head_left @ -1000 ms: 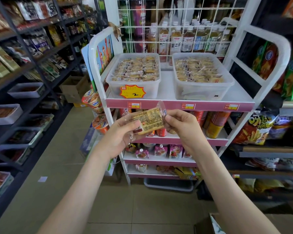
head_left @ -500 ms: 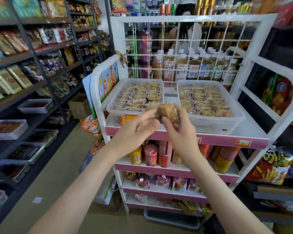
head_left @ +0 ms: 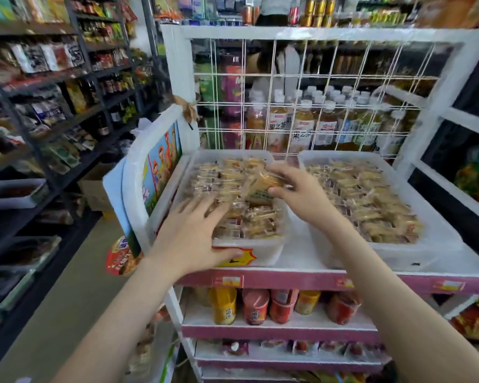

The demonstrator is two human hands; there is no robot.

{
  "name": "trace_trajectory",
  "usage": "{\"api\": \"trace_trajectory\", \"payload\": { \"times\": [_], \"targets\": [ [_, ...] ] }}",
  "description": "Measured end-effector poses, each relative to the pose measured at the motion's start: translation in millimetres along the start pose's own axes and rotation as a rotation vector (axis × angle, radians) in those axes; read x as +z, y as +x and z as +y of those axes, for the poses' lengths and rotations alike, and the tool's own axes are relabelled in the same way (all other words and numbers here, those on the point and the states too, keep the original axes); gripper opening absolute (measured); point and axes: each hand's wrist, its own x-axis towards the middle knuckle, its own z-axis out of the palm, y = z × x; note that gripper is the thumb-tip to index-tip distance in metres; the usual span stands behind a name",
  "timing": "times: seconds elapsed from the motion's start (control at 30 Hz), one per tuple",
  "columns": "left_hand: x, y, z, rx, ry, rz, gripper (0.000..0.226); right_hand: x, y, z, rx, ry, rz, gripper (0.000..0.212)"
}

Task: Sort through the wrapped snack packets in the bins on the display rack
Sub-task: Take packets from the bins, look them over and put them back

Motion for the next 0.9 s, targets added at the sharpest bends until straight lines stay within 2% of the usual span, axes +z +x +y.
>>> {"api": "trace_trajectory", "payload": {
  "times": [0.2, 0.3, 0.5, 0.57, 0.63, 0.8, 0.83, 0.9],
  "targets": [
    [-4, 13, -4, 0.077, -0.037, -0.104, 0.114, -17, 2, 5, -0.012, -0.147, -0.081, 0.046],
    [1, 14, -5, 0.069, -0.103, -0.143, 0.114, -11, 6, -1, -0.059, -0.322, -0.252, 0.045],
    [4, 13, -5, 0.067, -0.086, -0.155, 0.110, 20, 11, 3, 0.028, -0.773, -0.548, 0.047],
    [4, 12, -5, 0.074, -0.095, -0.157, 0.115, 21, 11, 3, 0.018, -0.829, -0.554, 0.047],
    [4, 12, -5, 0.083, -0.108, -0.144, 0.119, 21, 12, 1, 0.027, -0.768, -0.521, 0.045],
    [6, 11, -5, 0.081, -0.090, -0.116, 0.118, 17, 25, 7, -0.024, -0.638, -0.284, 0.033],
    [5, 11, -5, 0.083, -0.083, -0.075, 0.115, 17, 30, 9, -0.035, -0.632, -0.262, 0.030],
    [9, 7, -2, 0.115, -0.036, 0.117, 0.097, 18, 39, 13, -0.015, -0.636, -0.262, 0.027]
  ]
}}
